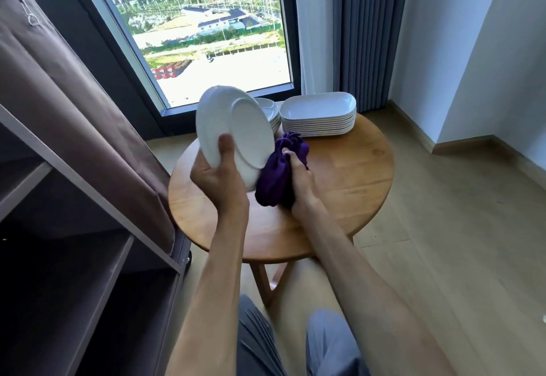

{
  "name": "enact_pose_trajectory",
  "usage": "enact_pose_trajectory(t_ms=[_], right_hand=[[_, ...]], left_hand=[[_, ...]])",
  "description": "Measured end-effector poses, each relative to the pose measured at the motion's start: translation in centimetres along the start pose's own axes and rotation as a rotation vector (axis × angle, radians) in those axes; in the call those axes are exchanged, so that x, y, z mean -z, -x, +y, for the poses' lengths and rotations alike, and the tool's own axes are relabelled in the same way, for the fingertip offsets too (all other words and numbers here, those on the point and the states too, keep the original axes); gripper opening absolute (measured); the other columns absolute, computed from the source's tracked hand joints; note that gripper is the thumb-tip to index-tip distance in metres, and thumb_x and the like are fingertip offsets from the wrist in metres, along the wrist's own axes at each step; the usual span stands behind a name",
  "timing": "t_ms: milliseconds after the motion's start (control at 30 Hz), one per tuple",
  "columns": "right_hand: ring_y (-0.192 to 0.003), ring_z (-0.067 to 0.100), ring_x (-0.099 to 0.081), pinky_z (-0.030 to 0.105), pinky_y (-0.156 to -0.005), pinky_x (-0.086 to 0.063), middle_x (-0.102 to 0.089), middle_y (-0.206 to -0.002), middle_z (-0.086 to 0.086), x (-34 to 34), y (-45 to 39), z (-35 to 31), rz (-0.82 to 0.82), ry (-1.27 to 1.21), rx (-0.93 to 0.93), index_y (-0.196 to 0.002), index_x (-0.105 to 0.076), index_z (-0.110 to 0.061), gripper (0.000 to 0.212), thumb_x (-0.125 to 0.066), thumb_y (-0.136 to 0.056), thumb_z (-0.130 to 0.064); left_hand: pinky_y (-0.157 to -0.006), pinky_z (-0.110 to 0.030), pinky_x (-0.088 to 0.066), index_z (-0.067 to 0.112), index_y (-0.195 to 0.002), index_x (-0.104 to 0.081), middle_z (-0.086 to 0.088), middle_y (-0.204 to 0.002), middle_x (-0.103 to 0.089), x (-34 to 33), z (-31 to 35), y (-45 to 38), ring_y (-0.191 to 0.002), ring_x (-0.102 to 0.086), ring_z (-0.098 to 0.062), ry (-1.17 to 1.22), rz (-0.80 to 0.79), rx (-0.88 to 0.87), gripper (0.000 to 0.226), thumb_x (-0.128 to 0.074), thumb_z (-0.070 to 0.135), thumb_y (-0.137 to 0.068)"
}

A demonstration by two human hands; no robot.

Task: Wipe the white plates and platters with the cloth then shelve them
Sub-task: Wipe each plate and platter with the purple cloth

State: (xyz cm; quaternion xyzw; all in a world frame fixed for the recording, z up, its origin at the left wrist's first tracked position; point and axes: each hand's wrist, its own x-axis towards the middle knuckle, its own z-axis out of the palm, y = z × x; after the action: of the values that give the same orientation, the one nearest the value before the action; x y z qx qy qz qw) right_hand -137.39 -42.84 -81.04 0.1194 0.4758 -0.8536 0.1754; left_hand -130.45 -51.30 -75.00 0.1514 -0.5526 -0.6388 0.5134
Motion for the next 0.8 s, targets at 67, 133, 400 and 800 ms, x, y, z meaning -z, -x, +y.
enact_pose_trajectory(t_ms=[67,133,400,800], right_hand=[[-0.100,0.023,-0.073,0.037,-0.085,-0.060,-0.076,-0.103,0.007,-0.3,0.1,-1.5,0.092,0.354,0.091,-0.105,-0.069,-0.012,0.041,-0.079,-0.080,-0.042],[-0.133,0.028,-0.052,0.040,-0.111,-0.043,-0.055,-0.142,0.014,-0.3,0.6,-3.6,0.238,0.660,0.351,-0.136,-0.055,-0.008,0.071,-0.073,-0.083,-0.051],[-0.127,0.033,-0.057,0.044,-0.100,-0.051,-0.053,-0.145,0.015,-3.1,3.6,-8.2,-0.258,0.277,0.357,-0.149,-0.041,-0.022,0.082,-0.067,-0.075,-0.046],[-0.102,0.035,-0.058,0.054,-0.096,-0.051,-0.058,-0.113,0.014,-10.2,7.4,-2.6,-0.424,-0.210,0.055,-0.131,-0.055,-0.012,0.063,-0.033,-0.077,0.011]], left_hand=[[-0.056,-0.025,-0.053,0.029,-0.076,-0.069,0.014,-0.069,-0.069,-0.2,0.1,-0.3,-0.068,-0.065,-0.004,-0.153,-0.085,-0.144,0.023,-0.073,0.050,-0.083],[-0.047,-0.036,-0.050,0.014,-0.080,-0.070,0.001,-0.065,-0.064,0.1,-0.1,-0.7,-0.060,-0.060,-0.018,-0.383,-0.181,-0.332,0.035,-0.071,0.048,-0.088],[-0.045,-0.026,-0.033,0.011,-0.062,-0.054,-0.002,-0.053,-0.057,1.3,1.4,-1.3,-0.045,-0.054,-0.025,-0.851,-0.630,-1.037,0.041,-0.084,0.026,-0.086],[-0.114,-0.007,-0.017,0.031,-0.159,-0.032,-0.001,-0.172,-0.006,13.9,8.0,-0.8,-0.152,-0.009,-0.003,-0.845,-0.223,-0.285,0.112,-0.087,0.059,-0.065]])
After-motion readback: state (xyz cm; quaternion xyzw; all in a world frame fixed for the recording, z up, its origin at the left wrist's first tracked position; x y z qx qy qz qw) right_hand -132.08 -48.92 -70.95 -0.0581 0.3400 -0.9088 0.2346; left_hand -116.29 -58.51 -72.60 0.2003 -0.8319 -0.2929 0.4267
